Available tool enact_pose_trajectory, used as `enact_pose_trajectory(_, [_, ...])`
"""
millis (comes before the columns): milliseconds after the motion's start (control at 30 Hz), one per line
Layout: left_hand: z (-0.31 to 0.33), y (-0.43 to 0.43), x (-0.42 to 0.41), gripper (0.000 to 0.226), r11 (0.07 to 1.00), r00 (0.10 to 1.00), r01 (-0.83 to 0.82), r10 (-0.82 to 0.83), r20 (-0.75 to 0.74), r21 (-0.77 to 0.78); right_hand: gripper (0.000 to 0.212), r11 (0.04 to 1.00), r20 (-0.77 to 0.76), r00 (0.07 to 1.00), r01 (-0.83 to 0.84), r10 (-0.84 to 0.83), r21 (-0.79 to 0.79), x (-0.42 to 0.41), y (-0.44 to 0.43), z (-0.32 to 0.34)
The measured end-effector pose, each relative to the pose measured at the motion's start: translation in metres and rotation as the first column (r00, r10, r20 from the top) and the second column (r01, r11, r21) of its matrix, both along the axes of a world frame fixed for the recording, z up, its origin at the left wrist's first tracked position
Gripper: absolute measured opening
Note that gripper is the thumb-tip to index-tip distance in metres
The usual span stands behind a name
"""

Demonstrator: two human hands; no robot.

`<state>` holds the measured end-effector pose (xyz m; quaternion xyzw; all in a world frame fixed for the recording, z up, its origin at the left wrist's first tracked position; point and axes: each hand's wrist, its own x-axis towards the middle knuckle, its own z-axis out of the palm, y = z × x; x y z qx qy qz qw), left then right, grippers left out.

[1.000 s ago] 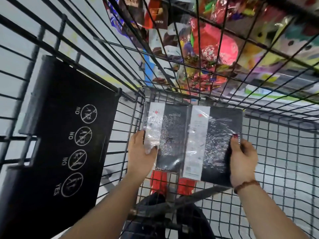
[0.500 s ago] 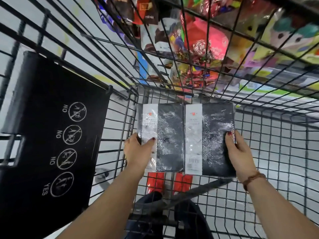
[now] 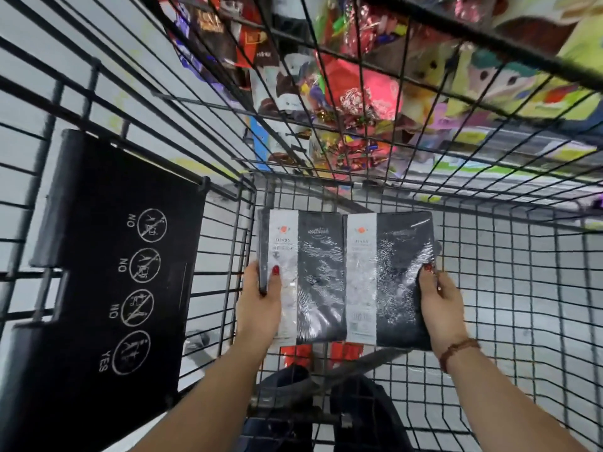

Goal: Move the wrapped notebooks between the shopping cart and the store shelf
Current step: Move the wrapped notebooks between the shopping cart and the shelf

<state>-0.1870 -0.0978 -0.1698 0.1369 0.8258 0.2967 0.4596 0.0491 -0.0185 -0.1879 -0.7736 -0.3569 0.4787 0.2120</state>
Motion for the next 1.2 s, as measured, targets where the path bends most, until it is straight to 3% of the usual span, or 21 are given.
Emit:
enact_pose_trajectory(133, [0.022, 0.006, 0.001, 0.04, 0.997, 0.983, 0.075, -0.079, -0.165, -0.03, 0.026, 0.996, 0.036, 0.999, 0.017, -0.021, 0.089, -0.011, -0.006, 0.032])
enact_pose_trajectory(267, [0.062, 0.008, -0.005, 0.037, 0.994, 0.976, 0.109, -0.104, -0.191, 0.018, 0.026, 0.995, 0.042, 0.998, 0.039, -0.043, 0.096, -0.011, -0.011, 0.076])
enact_pose_trajectory(467, [0.149, 0.001, -0.006, 0.035, 0.986, 0.99, 0.081, -0.063, -0.125, 0.144, 0.048, 0.987, -0.015, 0.993, 0.12, -0.119, 0.11, 0.018, -0.027, 0.159])
enact_pose_trajectory(700, [0.237, -0.007, 0.02, 0.035, 0.941, 0.995, 0.099, -0.093, -0.036, 0.323, 0.021, 0.921, -0.092, 0.958, 0.286, -0.271, 0.263, 0.059, -0.049, 0.26])
enact_pose_trajectory(867, [0.285, -0.008, 0.051, 0.049, 0.891, 0.99, 0.118, -0.141, 0.022, 0.438, 0.017, 0.875, -0.168, 0.937, 0.347, -0.307, 0.337, 0.088, -0.07, 0.299])
enact_pose_trajectory(1033, [0.317, -0.014, 0.095, 0.051, 0.838, 0.982, 0.15, -0.19, 0.023, 0.525, 0.039, 0.846, -0.26, 0.91, 0.401, -0.323, 0.352, 0.132, -0.092, 0.321])
enact_pose_trajectory(1200, [0.338, -0.033, 0.157, 0.045, 0.812, 0.982, 0.16, -0.189, -0.006, 0.561, 0.017, 0.797, -0.362, 0.862, 0.48, -0.353, 0.367, 0.201, -0.112, 0.342])
